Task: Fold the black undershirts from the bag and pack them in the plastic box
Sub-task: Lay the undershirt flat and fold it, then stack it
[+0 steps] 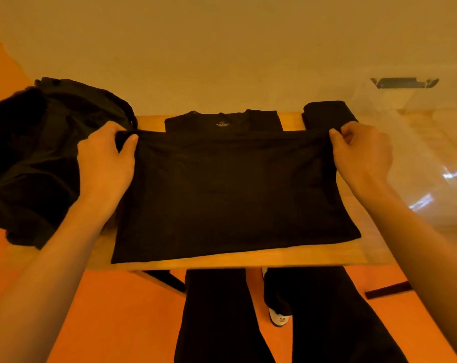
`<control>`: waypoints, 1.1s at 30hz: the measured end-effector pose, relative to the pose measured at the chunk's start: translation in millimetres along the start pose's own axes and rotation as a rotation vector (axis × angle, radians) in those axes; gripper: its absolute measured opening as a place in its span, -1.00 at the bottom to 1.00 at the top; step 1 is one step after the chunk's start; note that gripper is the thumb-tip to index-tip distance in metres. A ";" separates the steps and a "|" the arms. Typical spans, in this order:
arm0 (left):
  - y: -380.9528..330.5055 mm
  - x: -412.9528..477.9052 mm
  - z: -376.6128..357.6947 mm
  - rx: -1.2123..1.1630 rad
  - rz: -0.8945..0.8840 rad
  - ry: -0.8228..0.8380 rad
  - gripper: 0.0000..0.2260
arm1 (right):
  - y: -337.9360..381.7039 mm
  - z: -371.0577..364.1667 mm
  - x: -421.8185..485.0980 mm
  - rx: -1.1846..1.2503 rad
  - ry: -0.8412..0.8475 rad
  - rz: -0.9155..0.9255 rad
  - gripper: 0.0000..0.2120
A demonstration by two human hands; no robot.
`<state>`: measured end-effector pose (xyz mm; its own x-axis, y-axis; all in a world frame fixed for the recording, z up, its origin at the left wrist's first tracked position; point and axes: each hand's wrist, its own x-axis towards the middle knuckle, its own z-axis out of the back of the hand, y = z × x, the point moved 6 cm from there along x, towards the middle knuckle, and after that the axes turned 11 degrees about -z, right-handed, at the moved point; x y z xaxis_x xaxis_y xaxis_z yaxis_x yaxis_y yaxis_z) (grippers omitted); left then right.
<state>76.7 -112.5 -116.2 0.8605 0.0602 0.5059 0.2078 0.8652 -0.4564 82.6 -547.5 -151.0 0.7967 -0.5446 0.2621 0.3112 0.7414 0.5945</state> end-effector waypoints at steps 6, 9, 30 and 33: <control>6.9 36.4 -33.2 0.132 0.025 0.048 -0.85 | 24.2 -28.5 32.8 -0.181 -0.030 0.149 -0.71; 6.7 48.8 -47.1 0.218 -0.007 0.065 -0.82 | 33.4 -39.1 47.4 -0.232 -0.047 0.173 -0.71; -32.5 -10.2 -96.8 0.446 -0.198 0.463 -0.36 | 59.0 -67.1 -17.3 -0.343 0.207 0.403 -0.55; -44.3 -55.9 -112.2 0.402 -0.202 0.608 -0.35 | 47.5 -80.7 -72.8 -0.445 0.366 0.497 -0.36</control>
<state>71.6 -210.1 -206.4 0.9530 -0.3030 0.0057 0.3030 0.9523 -0.0367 81.2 -441.0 -203.2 0.9946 0.0025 0.1038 -0.0118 0.9960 0.0890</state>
